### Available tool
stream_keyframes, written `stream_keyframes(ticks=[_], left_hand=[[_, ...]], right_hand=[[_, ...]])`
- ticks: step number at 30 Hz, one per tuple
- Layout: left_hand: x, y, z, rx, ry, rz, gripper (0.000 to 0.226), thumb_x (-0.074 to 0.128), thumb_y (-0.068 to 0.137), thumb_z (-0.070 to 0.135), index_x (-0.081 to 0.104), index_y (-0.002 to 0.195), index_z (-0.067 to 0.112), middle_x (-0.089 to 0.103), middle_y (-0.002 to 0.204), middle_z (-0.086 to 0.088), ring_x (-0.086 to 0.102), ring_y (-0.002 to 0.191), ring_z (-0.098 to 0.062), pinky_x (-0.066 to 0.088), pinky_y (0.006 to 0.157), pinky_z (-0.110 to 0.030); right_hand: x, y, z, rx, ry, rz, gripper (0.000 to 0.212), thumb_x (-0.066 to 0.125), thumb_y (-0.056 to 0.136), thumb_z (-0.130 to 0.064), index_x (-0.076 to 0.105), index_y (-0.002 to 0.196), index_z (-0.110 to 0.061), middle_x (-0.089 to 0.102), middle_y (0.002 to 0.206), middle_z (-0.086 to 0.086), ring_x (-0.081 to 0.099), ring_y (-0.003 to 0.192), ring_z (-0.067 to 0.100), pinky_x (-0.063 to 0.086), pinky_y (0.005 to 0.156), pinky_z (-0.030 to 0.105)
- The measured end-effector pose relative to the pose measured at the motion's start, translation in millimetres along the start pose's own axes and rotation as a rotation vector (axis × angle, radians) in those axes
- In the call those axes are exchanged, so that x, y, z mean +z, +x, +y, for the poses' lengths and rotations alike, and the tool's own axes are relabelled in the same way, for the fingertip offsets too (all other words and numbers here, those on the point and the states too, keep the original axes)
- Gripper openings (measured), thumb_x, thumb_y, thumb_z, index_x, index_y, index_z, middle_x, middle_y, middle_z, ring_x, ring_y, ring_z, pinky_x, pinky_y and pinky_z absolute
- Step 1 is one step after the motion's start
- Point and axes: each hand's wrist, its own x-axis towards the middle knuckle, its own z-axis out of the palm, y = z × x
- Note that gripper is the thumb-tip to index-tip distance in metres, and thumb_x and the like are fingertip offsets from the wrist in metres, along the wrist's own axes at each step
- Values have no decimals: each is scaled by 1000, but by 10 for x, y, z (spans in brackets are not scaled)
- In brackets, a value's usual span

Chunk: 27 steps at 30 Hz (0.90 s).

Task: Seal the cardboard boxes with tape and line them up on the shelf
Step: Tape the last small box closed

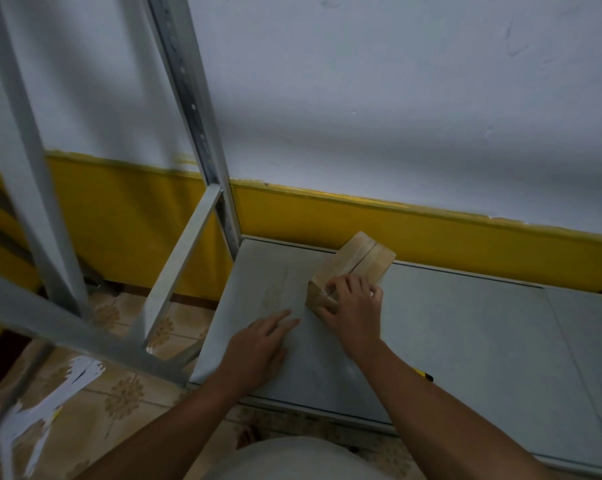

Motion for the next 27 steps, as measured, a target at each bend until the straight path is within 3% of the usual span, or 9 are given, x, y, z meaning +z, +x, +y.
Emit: stream_keyframes(ticks=[3, 8, 11, 13, 16, 19, 23, 27], left_hand=[[-136, 195, 45, -120, -162, 162, 49, 63, 100, 30, 53, 147, 34, 49, 149, 7, 59, 118, -16, 58, 83, -31], [-309, 810, 339, -332, -593, 239, 51, 67, 102, 30, 47, 147, 41, 45, 138, 17, 57, 107, -1, 60, 85, -35], [-379, 1110, 338, -151, -432, 76, 66, 72, 99, 33, 43, 158, 33, 38, 161, 10, 46, 139, -13, 50, 110, -38], [-402, 1226, 260, 16, -275, -53, 67, 76, 97, 29, 48, 157, 32, 37, 167, 5, 37, 149, -17, 39, 120, -40], [-343, 1232, 202, 102, -193, -71, 52, 78, 94, 27, 64, 144, 31, 52, 158, 0, 50, 142, -23, 45, 115, -41], [-248, 1132, 282, 110, -167, 32, 38, 80, 93, 27, 75, 130, 23, 65, 143, -4, 65, 125, -25, 54, 102, -36], [-196, 1101, 460, 48, -209, 80, 41, 82, 91, 30, 74, 130, 20, 63, 142, 2, 65, 120, -20, 53, 100, -32], [-202, 1143, 526, 15, -202, 27, 47, 84, 87, 28, 71, 131, 20, 59, 143, 2, 63, 121, -20, 56, 98, -36]], right_hand=[[-19, -43, 78, -42, 93, -15, 41, 75, 78, -52, 62, 112, -33, 58, 116, -10, 52, 114, 16, 36, 96, 40], [-49, -84, 192, -79, 204, -18, 40, 73, 84, -41, 64, 122, -30, 60, 125, -10, 53, 119, 16, 36, 95, 34], [-32, -77, 214, -108, 272, -17, 41, 73, 85, -33, 67, 125, -26, 62, 127, -9, 56, 119, 17, 33, 94, 29], [-38, -52, 251, -150, 335, -37, 38, 72, 89, -31, 69, 126, -26, 64, 129, -9, 58, 119, 15, 39, 95, 32], [-23, -13, 400, -238, 398, -101, 34, 70, 92, -31, 73, 125, -22, 68, 130, -7, 61, 122, 17, 49, 98, 42], [-64, -11, 551, -265, 386, -131, 36, 68, 92, -36, 73, 123, -17, 70, 130, 0, 57, 130, 22, 48, 106, 43], [-157, -34, 639, -138, 299, -86, 44, 88, 76, -26, 73, 116, -19, 63, 131, 7, 55, 125, 30, 52, 98, 49], [-187, -50, 629, -101, 317, -115, 47, 87, 77, -17, 70, 121, -16, 57, 138, 11, 47, 134, 31, 53, 101, 44]])
